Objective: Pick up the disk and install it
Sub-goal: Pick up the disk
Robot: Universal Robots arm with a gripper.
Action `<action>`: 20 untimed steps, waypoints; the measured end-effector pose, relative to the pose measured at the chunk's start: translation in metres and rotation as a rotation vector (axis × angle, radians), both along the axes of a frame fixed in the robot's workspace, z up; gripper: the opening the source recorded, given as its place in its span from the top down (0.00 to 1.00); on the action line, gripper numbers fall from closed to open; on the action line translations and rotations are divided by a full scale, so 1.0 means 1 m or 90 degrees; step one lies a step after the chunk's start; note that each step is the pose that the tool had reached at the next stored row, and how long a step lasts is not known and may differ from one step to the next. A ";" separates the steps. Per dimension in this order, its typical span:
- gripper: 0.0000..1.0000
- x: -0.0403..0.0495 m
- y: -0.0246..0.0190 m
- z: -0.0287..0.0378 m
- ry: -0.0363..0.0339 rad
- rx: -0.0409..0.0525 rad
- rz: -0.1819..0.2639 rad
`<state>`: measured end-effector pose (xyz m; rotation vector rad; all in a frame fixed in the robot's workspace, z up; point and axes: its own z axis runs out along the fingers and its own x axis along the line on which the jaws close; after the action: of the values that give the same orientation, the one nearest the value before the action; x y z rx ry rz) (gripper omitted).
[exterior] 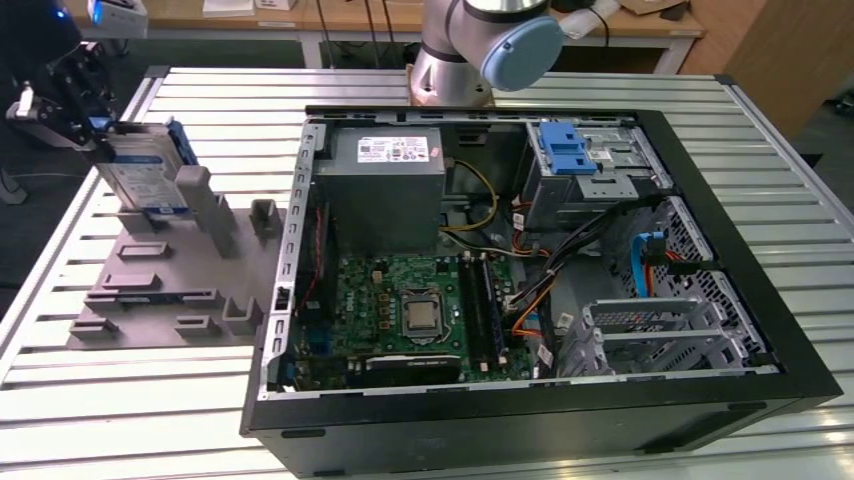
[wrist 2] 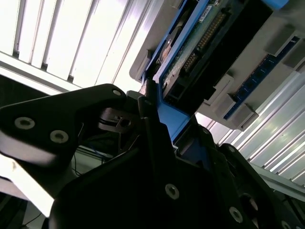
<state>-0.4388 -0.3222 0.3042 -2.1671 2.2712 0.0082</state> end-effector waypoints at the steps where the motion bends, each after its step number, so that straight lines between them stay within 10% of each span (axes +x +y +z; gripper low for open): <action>1: 0.64 0.0000 0.0000 0.0012 0.0000 0.0000 0.000; 20: 0.64 0.0000 0.0000 0.0092 -0.0001 0.0000 0.000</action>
<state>-0.4387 -0.3222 0.3134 -2.1670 2.2711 0.0081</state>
